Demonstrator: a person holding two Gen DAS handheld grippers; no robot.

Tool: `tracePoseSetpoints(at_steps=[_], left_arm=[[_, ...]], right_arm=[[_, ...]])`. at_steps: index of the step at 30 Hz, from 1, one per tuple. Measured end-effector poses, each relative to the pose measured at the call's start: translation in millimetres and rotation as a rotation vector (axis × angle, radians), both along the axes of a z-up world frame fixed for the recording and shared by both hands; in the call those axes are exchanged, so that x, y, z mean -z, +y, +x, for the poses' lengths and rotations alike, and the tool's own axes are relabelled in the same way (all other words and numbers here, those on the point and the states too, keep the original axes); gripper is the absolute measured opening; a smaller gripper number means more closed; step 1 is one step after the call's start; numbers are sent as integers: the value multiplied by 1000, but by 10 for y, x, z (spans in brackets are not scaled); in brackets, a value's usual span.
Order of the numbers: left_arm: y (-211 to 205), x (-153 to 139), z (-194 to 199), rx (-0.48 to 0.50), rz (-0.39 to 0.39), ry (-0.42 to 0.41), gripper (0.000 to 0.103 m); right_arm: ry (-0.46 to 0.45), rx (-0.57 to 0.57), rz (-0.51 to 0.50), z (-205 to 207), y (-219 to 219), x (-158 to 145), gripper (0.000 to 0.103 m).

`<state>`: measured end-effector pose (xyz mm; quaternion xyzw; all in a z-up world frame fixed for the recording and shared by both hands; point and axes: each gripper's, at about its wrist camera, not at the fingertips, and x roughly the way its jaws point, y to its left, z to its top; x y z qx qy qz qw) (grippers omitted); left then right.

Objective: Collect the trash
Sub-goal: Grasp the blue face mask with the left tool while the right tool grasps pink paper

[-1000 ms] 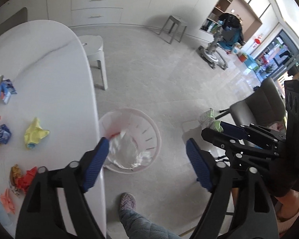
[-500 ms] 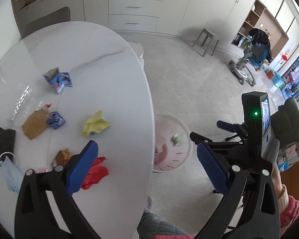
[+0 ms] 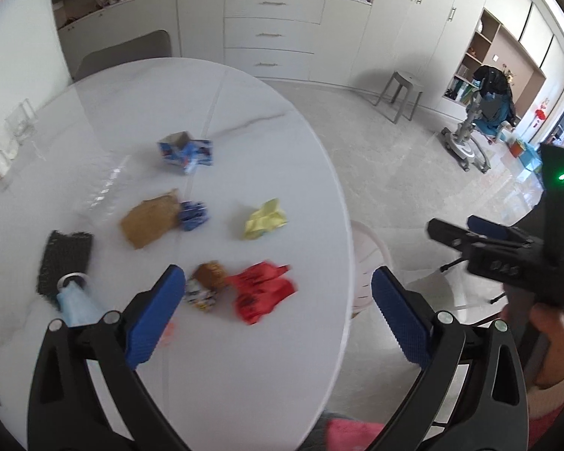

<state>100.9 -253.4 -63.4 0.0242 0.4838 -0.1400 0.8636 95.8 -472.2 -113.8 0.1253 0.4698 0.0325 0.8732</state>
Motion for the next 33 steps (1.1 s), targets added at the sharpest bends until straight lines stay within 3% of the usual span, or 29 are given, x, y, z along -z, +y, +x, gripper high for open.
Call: tracePoseSetpoints(at_steps=[9,15,25,28,33], left_arm=[[1203,272,-297,-109,55,18,95],[1751,628,-323,-85,102,20,95],[2079,1210,62,-118,1,172,95],[2092,1291,106,-120,-21,199,89],[2107,1380,178,-144,-41,231,64]], right_arm=[[-1,-117,16,-173,917,-147,101],[49,-192,-9,-243,1430,-64,101],[98,-197,-36,-273,1971,100,101],[114,-218,-46,-247,2128,171,101],[143,-254,-67,-163,2311,294,101]])
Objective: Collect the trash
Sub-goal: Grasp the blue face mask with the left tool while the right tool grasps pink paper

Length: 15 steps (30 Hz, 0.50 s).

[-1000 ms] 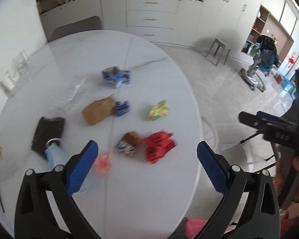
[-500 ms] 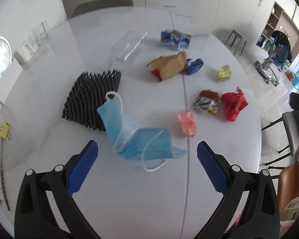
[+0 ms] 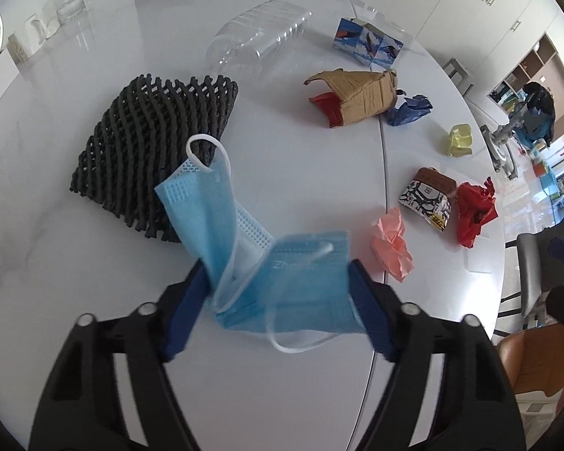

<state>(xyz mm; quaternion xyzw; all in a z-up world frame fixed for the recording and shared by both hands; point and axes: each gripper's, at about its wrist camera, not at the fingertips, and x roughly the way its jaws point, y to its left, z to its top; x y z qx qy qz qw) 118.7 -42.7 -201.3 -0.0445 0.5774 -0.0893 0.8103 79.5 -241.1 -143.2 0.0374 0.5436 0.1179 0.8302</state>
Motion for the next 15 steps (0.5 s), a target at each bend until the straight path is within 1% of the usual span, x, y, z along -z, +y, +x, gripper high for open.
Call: tracePoseSetpoints(at_steps=[2,4,6,8,12,14,15], left_arm=[[-5,17,20,-3,-7,0,49],[-6,2,17,-1,8,-15,36],[10,-10,12,5,16,-22,29],[28,-19,-2,15,30,-30,18],[98,-45,-55,18,23,-33,14],[143,-74,-96,14,20,-39,13],[155,-84,-105,12,18,-40,13]], right_arm=[[10,-17,1,48,65,44,101],[14,-39,3,91,134,80,101],[21,-65,5,125,208,123,101],[39,-95,26,167,291,190,101],[67,-113,63,251,412,319,101],[81,-122,62,314,504,404,100],[83,-124,57,335,535,432,98]])
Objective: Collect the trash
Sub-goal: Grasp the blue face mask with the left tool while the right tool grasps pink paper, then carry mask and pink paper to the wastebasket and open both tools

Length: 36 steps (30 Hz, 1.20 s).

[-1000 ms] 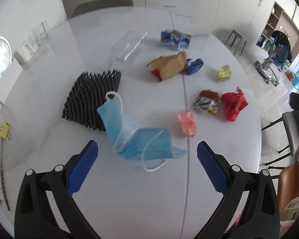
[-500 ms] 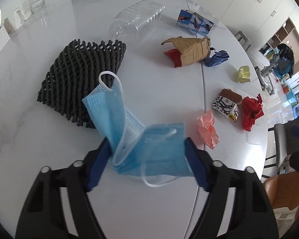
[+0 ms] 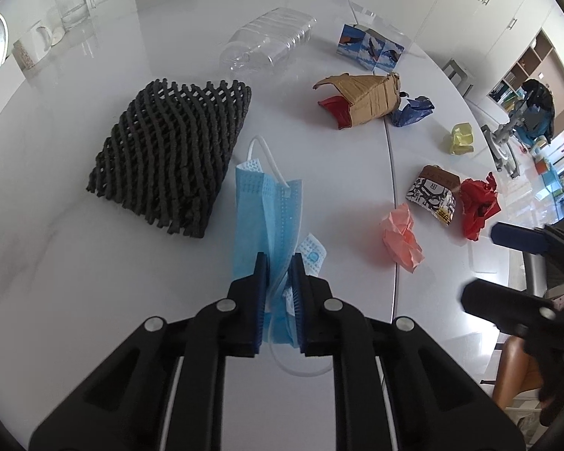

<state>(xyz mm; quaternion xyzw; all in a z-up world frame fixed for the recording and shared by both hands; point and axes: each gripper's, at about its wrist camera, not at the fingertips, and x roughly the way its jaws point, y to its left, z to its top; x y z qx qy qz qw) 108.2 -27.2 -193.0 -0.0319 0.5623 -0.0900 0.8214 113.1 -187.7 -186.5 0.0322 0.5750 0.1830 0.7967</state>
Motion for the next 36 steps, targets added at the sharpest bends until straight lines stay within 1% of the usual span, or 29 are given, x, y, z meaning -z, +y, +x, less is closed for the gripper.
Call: tracePoseSetpoints(at_steps=[1,3,5,7,8,10,11,12,13,15,16,19,21,24,26,28,30,31,33,34,36], left_arm=[[20,-14,-18,1,-5,-2,12],[64,-53,-59,-2,-8,-9,12],[113,-107,-103,-6,-18,-15,12],[164,-186,-150,-11,-27,-26,12],[175,-214,-166,-12,-29,-31,12],[212,-294,-210,-14,-42,-42,12],[216,-325,-234,-14,-45,-47,12],[226,-355,-265,-15,-45,-54,12],[228,-381,-282,-13,-44,-60,12],[210,-432,-308,-5,-45,-67,12],[194,-454,-317,-2,-43,-73,12],[134,-499,-348,11,-40,-77,12],[54,-545,-365,29,-33,-86,12],[-193,-665,-382,81,-30,-105,12],[-401,-752,-373,120,-49,-118,12],[-697,-865,-352,169,-74,-138,12],[-998,-969,-332,215,-102,-152,12],[-1113,-1001,-327,232,-113,-157,12],[-1504,-1113,-287,293,-149,-171,12],[-1615,-1145,-272,309,-158,-174,12],[-2022,-1187,-202,363,-179,-178,12]], right_arm=[[5,-2,-8,31,46,45,92],[17,0,-16,78,106,119,87],[24,2,-46,126,174,210,82],[31,-3,-67,150,227,272,73],[30,-6,-73,148,245,292,71],[25,-12,-106,157,294,343,61],[24,-14,-116,162,306,359,58],[24,-16,-120,167,315,376,48],[25,-19,-119,171,320,391,36],[13,-23,-124,157,322,383,33],[13,-27,-116,152,312,376,30],[15,-15,-85,118,230,336,29],[9,-1,-46,64,89,224,29],[-20,21,-18,-11,-132,35,29],[-50,61,3,-107,-423,-165,29],[-84,104,24,-198,-751,-359,29],[-112,141,23,-266,-1031,-495,29],[-128,171,20,-297,-1240,-582,29],[-145,228,19,-316,-1601,-683,29],[-154,262,17,-327,-1824,-727,29],[-163,313,1,-330,-2182,-749,30]])
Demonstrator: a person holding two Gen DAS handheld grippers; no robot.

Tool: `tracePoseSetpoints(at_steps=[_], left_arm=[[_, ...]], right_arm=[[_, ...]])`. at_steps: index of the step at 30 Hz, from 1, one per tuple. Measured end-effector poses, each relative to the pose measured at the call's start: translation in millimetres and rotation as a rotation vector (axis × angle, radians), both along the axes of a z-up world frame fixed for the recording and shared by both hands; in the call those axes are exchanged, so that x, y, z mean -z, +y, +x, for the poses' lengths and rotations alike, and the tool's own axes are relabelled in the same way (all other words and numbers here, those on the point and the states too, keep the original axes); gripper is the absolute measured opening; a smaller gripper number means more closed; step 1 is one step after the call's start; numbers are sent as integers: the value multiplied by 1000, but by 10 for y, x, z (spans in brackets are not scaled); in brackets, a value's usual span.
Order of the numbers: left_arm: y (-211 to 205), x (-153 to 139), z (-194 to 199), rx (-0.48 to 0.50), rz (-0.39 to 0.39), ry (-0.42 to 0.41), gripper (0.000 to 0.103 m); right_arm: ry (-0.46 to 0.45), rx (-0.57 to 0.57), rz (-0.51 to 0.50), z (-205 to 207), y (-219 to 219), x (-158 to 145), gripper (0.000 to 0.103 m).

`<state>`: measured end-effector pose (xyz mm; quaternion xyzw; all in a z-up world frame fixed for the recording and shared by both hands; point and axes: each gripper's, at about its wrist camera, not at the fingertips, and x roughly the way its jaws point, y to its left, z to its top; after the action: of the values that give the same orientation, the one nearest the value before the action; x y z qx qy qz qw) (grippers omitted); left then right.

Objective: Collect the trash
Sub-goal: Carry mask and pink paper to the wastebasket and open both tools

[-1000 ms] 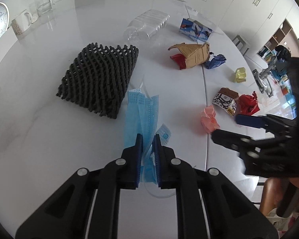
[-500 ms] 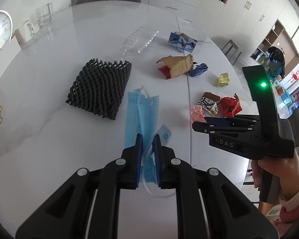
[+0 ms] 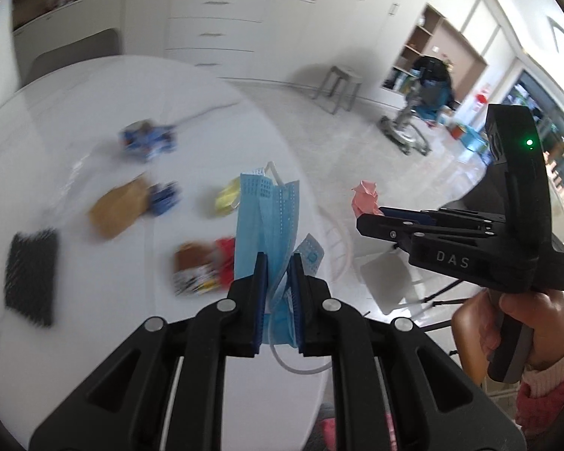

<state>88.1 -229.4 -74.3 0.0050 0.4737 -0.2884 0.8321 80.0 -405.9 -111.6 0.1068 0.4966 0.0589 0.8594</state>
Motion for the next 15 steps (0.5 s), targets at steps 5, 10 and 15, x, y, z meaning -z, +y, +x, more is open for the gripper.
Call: tracePoseSetpoints(at_steps=[5,10,15], left_arm=[[-918,101,246,88,-13,23,12],[-1648,383,556,115,21,74,12],[-2032,656,760,87,46,161,57]], right_arm=[[19,104,-11,61,-855,150,30],[50,133,7,159,-1357,296,30],[70,127,14,247,-1623,418,30]])
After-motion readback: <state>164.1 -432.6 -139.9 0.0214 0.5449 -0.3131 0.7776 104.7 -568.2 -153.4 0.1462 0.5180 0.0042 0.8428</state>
